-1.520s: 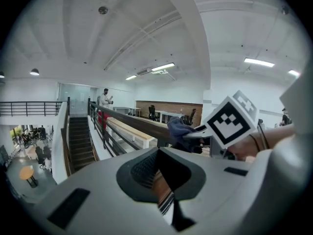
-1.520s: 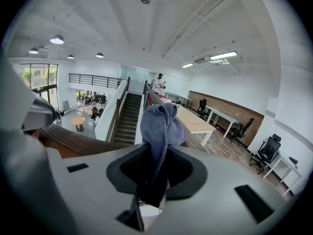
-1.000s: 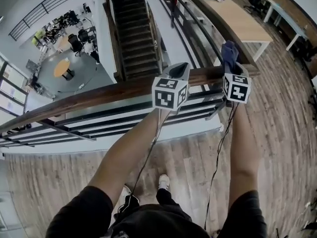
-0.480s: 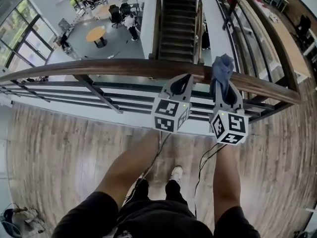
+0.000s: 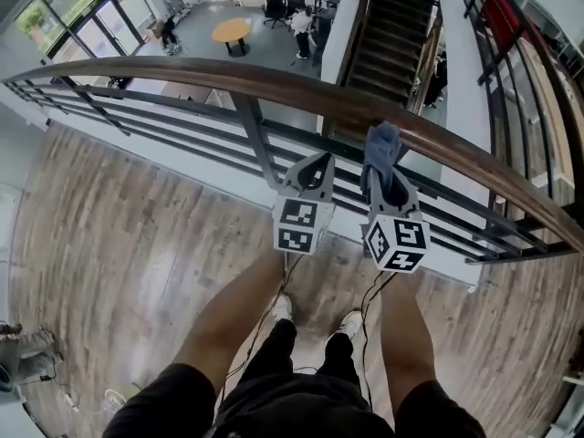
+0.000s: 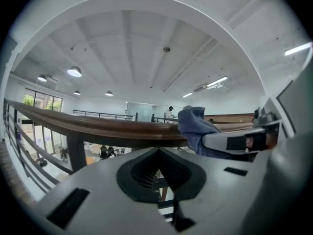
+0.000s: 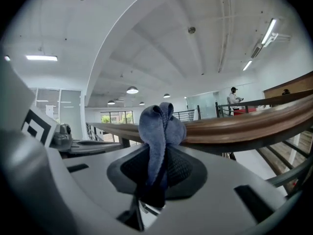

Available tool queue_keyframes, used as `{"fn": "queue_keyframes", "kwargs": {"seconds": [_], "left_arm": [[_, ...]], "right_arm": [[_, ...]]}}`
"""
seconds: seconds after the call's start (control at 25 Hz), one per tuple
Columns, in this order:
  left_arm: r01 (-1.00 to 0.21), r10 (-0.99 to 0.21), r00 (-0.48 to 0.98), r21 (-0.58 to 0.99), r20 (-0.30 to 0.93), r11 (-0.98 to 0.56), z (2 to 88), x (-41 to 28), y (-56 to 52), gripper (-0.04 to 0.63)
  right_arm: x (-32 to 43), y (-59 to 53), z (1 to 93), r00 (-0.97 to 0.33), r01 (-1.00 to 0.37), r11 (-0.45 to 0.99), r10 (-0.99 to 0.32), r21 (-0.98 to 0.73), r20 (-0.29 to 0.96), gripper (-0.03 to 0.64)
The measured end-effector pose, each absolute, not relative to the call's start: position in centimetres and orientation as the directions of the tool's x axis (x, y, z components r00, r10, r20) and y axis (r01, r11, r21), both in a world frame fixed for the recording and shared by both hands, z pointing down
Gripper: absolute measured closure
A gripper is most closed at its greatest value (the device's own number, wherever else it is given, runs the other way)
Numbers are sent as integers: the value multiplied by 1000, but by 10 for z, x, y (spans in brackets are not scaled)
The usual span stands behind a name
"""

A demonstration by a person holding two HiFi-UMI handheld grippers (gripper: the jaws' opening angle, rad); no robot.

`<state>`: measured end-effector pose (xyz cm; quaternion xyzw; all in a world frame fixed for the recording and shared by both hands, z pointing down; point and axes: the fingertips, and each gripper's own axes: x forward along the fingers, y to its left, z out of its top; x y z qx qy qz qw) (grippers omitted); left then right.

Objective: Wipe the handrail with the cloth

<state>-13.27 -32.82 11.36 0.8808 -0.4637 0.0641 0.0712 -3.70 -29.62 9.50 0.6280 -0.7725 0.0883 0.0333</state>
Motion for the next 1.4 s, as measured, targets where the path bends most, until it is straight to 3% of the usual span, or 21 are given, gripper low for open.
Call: {"fn": "queue_keyframes", "kwargs": {"seconds": [0.28, 0.56, 0.92, 1.4], "left_arm": [[-877, -844, 480, 142, 238, -458, 156, -274, -379, 592], [-894, -849, 438, 46, 295, -445, 209, -346, -440, 592], [-912, -848, 400, 59, 347, -406, 259, -391, -469, 592], [-910, -855, 408, 63, 321, -410, 268, -363, -464, 592]], "right_arm": [[-168, -378, 171, -290, -938, 218, -919, -270, 266, 537], [-239, -466, 221, -263, -961, 210, -896, -182, 357, 537], [-301, -534, 277, -261, -965, 220, -832, -140, 489, 537], [-274, -533, 300, -171, -981, 194, -813, -17, 556, 537]]}}
